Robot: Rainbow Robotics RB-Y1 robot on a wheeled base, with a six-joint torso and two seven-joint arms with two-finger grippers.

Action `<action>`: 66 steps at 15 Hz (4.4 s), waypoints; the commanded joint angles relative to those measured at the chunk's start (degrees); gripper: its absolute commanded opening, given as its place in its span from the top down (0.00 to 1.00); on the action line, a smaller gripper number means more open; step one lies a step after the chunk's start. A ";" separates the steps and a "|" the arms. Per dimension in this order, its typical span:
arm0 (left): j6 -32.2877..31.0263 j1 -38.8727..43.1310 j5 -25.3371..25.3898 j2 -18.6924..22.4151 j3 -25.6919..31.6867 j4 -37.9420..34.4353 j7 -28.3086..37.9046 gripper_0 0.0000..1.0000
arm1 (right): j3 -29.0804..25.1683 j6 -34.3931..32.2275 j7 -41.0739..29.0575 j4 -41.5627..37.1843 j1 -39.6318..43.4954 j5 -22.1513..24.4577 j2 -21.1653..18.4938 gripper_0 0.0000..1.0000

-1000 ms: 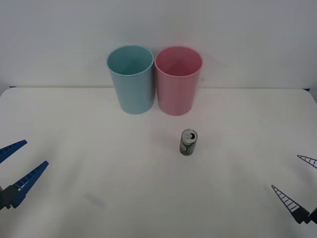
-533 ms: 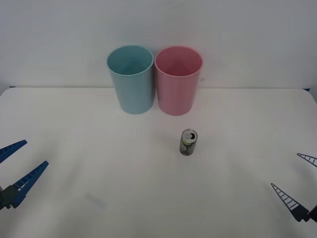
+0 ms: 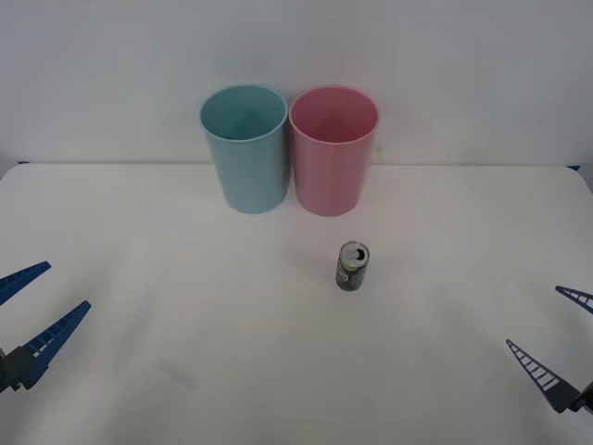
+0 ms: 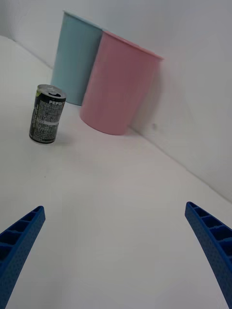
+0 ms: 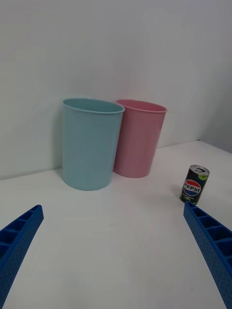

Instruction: Grasp the object on the table and drop it into the matching bin: aluminum can to the light blue bin, PET bottle to the pink bin.

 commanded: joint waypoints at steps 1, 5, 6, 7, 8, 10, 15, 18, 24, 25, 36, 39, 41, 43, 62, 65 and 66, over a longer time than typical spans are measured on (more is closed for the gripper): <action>0.00 0.00 0.00 0.00 0.00 0.00 0.00 0.00 | -0.97 -2.48 -9.11 -0.01 -0.71 -0.75 -0.01 0.00; 0.00 0.00 0.00 0.00 0.00 0.00 0.00 0.00 | -2.12 -6.26 -19.39 -0.28 -1.15 -2.69 -0.01 0.00; 0.00 0.00 0.00 0.00 0.00 0.00 0.00 0.00 | -2.29 -7.31 -22.11 -0.28 -1.15 -3.30 -0.01 0.00; 0.00 0.00 0.00 0.00 0.00 0.00 0.00 0.00 | -2.29 -8.10 -24.31 -0.28 -1.15 -3.83 -0.01 0.00; 0.00 0.00 0.00 0.00 0.00 0.00 0.00 0.00 | -2.47 -8.81 -26.51 -0.28 -1.15 -3.92 -0.01 0.00; 0.00 0.00 0.00 0.00 0.00 0.00 0.00 0.00 | -2.47 -9.69 -31.34 -0.28 -1.15 -4.44 -0.01 0.00; 0.00 0.00 0.00 0.00 0.00 0.00 0.00 0.00 | -4.31 -10.13 -33.01 -1.77 -1.77 -2.42 -0.01 0.00; 0.00 0.00 0.00 0.00 0.00 0.00 0.00 0.00 | -4.84 -10.21 -33.19 -2.74 -1.59 -1.19 -0.01 0.00; 0.00 0.00 0.00 0.00 0.00 0.00 0.00 0.00 | -2.20 -9.42 -32.48 -2.65 -2.03 1.27 -0.01 0.00; 0.00 0.00 0.00 0.00 0.00 0.00 0.00 0.00 | -1.94 -9.16 -32.22 -2.65 -2.56 2.32 0.26 0.00; 0.00 0.00 0.00 0.00 0.00 0.00 0.00 0.00 | 4.48 -3.53 -28.18 5.08 -12.40 9.53 6.85 0.00; 0.00 0.00 0.00 0.00 0.00 0.00 0.00 0.00 | 4.48 -0.99 -27.74 5.26 -14.42 12.78 10.10 0.00; 0.00 0.00 0.00 0.00 0.00 0.00 0.00 0.00 | 4.92 0.51 -27.21 6.84 -16.00 13.40 11.86 0.00; 0.00 0.00 0.00 0.00 0.00 0.00 0.00 0.00 | 5.00 0.60 -26.51 10.88 -18.90 15.33 13.18 0.00; 0.00 0.00 0.00 0.00 0.00 0.00 0.00 0.00 | 21.35 22.04 -22.46 12.99 -26.64 17.18 17.13 0.00; 0.00 0.00 0.00 0.00 0.00 0.00 0.00 0.00 | 23.55 24.50 -22.11 12.99 -26.82 15.95 17.13 0.00; 0.00 0.00 0.00 0.00 0.00 0.00 0.00 0.00 | 24.16 24.94 -21.85 12.91 -26.82 15.42 17.13 0.00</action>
